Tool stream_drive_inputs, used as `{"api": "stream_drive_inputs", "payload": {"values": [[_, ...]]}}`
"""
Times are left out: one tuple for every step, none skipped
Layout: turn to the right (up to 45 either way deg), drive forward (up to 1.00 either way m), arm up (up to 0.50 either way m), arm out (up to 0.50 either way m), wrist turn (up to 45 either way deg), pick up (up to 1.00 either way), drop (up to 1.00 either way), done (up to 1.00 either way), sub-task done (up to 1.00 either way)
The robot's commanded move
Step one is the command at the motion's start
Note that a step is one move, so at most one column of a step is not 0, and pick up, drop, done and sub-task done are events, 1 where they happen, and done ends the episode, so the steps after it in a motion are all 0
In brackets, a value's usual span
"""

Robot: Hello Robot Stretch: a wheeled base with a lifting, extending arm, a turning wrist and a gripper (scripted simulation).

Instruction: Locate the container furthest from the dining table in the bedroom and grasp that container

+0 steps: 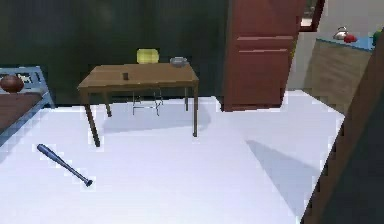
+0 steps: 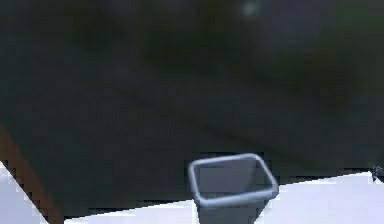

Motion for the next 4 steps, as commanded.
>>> {"api": "stream_drive_inputs", "payload": {"values": [[0.0,1.0,0.0,0.0,0.0,0.0,0.0,0.0,0.0],[0.0,0.25,0.0,0.0,0.0,0.0,0.0,0.0,0.0],[-9.0,0.0,0.0,0.0,0.0,0.0,0.0,0.0,0.0],[0.0,0.25,0.0,0.0,0.0,0.0,0.0,0.0,0.0]]}}
